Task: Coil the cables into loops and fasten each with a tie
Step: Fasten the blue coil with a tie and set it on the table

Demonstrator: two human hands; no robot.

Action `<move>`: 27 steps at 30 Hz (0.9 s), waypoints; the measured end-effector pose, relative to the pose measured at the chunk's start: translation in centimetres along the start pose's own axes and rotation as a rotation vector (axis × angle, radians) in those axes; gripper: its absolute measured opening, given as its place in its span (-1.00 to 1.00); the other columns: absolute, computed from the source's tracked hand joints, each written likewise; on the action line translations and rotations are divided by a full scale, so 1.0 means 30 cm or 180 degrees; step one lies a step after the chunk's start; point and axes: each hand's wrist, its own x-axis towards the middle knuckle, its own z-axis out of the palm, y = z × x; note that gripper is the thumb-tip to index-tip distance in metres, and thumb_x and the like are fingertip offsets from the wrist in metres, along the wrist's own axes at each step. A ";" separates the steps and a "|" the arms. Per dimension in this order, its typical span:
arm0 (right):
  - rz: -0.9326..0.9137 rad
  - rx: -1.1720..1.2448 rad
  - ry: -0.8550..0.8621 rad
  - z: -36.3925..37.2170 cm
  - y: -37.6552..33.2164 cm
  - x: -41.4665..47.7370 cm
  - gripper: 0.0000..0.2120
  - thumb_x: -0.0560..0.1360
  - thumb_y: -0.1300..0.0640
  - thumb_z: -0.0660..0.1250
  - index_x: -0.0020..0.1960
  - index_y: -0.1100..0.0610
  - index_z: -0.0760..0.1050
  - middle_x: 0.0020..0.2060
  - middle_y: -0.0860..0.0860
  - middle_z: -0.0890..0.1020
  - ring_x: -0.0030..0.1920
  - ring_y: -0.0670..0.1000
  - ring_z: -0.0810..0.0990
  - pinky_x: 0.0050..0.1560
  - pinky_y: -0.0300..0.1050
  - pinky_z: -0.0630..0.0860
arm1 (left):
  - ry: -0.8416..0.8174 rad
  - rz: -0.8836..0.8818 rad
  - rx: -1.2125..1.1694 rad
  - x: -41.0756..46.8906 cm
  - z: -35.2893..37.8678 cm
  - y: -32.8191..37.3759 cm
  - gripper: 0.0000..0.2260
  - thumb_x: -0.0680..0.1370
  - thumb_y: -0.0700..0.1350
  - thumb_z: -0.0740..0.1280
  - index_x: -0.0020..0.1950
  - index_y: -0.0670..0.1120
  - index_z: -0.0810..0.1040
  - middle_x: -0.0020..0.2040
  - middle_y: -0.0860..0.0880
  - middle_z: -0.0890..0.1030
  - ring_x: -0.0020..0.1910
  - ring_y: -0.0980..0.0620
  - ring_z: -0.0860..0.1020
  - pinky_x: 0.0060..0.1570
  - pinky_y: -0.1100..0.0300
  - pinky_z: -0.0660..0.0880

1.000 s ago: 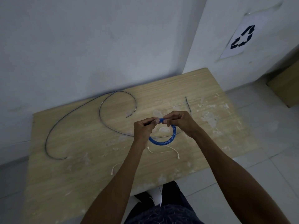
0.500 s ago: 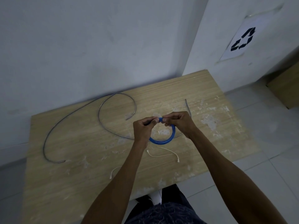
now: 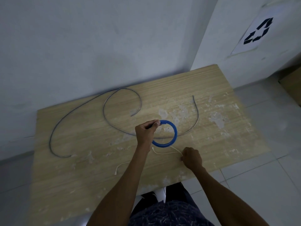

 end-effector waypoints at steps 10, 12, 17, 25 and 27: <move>-0.0407 0.1966 0.0511 -0.265 -0.167 0.005 -0.94 0.49 0.25 0.48 -0.07 0.16 0.73 -0.27 0.07 0.74 -0.24 0.11 0.74 -0.05 0.07 0.72 | -0.0438 0.0164 0.0150 -0.018 -0.014 0.080 -0.84 0.50 -0.21 0.53 0.06 -0.22 0.75 -0.26 -0.09 0.70 -0.45 0.27 0.52 -0.39 0.38 0.40; -0.0586 0.1802 0.0512 -0.389 -0.212 0.011 -0.90 0.48 0.25 0.44 -0.11 0.11 0.73 -0.29 0.04 0.74 -0.24 0.09 0.75 -0.08 0.04 0.72 | -0.0516 0.0275 0.0185 -0.023 -0.015 0.110 -0.85 0.51 -0.19 0.53 0.05 -0.20 0.75 -0.20 -0.13 0.74 -0.43 0.26 0.53 -0.38 0.34 0.40; -0.1641 0.0019 0.0981 -0.658 -0.298 0.004 -0.87 0.46 0.27 0.44 -0.09 0.17 0.77 -0.18 0.09 0.77 -0.23 0.04 0.72 -0.11 -0.27 0.55 | -0.0881 0.0654 0.0230 -0.019 -0.006 0.230 -0.89 0.52 -0.20 0.52 0.02 -0.18 0.77 -0.14 -0.10 0.77 -0.33 0.25 0.60 -0.36 0.35 0.42; -0.2185 0.0788 -0.0196 -0.884 -0.477 -0.063 -0.92 0.47 0.29 0.50 -0.06 0.18 0.75 -0.25 -0.04 0.76 -0.22 -0.13 0.72 -0.16 -0.31 0.59 | -0.1298 0.1104 0.0352 -0.029 0.072 0.344 -0.90 0.50 -0.22 0.54 0.00 -0.16 0.77 -0.13 -0.04 0.77 -0.19 0.21 0.67 -0.19 0.34 0.51; -0.2188 0.1027 -0.0385 -0.913 -0.499 -0.063 -0.92 0.49 0.29 0.48 -0.05 0.20 0.75 -0.19 0.01 0.77 -0.17 -0.10 0.72 -0.12 -0.29 0.60 | -0.1280 0.1172 0.0327 -0.023 0.079 0.362 -0.90 0.50 -0.23 0.53 0.00 -0.16 0.77 -0.13 -0.03 0.77 -0.20 0.22 0.67 -0.21 0.35 0.50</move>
